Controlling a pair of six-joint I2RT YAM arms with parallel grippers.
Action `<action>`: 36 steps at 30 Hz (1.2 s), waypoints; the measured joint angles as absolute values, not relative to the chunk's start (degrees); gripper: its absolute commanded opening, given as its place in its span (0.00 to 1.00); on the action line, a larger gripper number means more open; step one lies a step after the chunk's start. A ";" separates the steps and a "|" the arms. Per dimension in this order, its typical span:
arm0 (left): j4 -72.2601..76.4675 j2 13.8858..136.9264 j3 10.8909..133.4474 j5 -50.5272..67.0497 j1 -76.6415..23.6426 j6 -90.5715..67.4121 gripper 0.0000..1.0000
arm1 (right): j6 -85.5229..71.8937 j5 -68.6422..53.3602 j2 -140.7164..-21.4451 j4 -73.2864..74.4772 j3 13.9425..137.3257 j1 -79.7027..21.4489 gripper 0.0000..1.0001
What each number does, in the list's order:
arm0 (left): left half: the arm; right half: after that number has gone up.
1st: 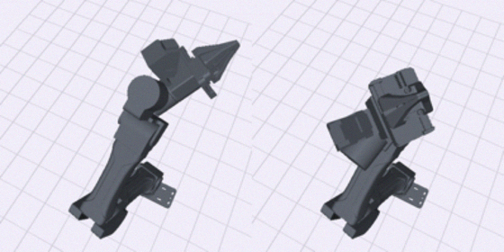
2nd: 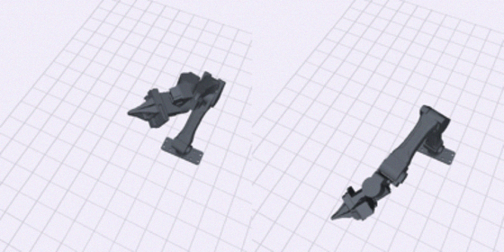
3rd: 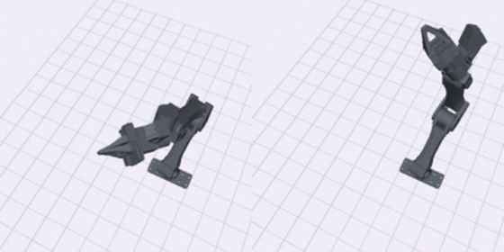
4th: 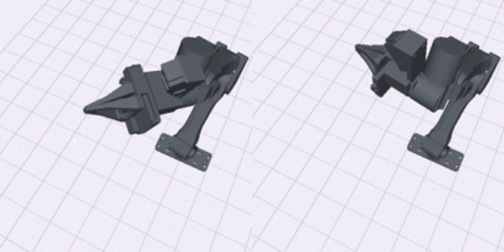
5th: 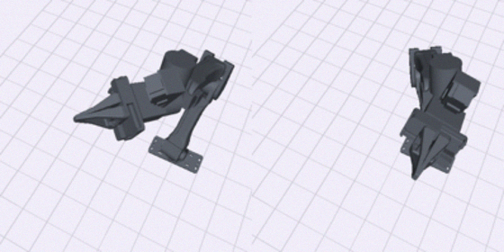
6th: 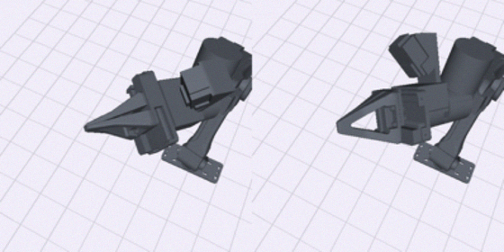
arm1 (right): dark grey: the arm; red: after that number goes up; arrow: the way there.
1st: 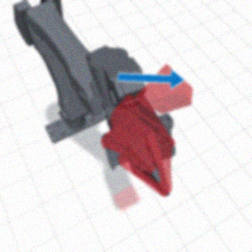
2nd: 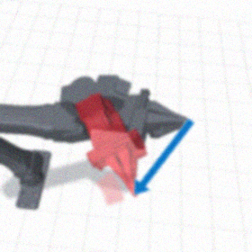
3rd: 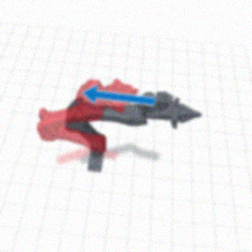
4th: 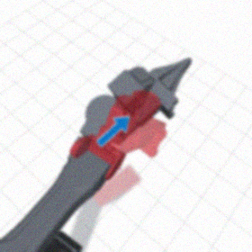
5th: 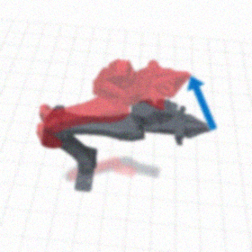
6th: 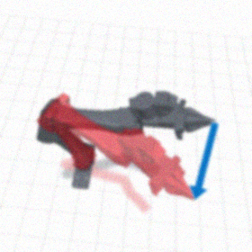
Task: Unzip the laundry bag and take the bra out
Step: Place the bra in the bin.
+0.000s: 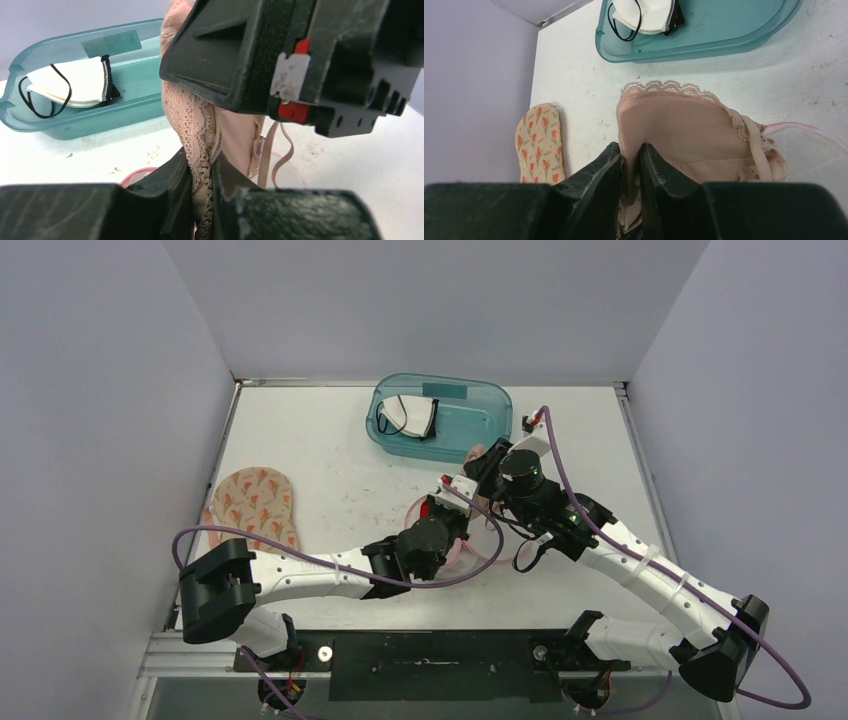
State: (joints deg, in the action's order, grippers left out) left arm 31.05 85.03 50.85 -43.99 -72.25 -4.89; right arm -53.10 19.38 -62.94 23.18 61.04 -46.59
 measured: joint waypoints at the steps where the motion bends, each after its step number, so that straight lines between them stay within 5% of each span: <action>1: 31.03 85.03 50.85 -44.07 -72.27 -4.82 0.02 | -53.04 19.20 -62.94 23.16 61.04 -46.59 0.38; 4: 30.94 85.03 50.85 -44.82 -72.36 -4.78 0.00 | -52.36 18.68 -62.87 22.92 61.04 -46.59 0.73; 9: 30.92 84.99 50.83 -46.00 -72.36 -4.86 0.00 | -48.14 17.26 -61.73 23.33 61.54 -46.59 1.00; 12: 30.94 84.97 50.83 -46.33 -72.36 -5.34 0.00 | -45.12 16.91 -60.97 24.38 63.68 -46.59 0.91; 21: 30.92 81.54 50.24 -44.69 -71.37 -9.67 0.00 | -35.00 17.85 -52.62 26.94 66.65 -46.50 0.90; 28: 26.81 77.76 48.66 -32.77 -58.76 -23.66 0.00 | -29.61 15.46 -28.16 15.03 48.80 -46.54 0.91; 36: 24.62 80.73 54.22 -15.42 -39.81 -43.68 0.00 | -32.25 9.06 -18.63 7.09 28.32 -46.54 0.94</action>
State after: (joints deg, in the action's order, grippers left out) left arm 24.62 80.73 54.22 -15.42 -39.81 -43.68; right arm -32.25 9.06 -18.63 7.09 28.32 -46.54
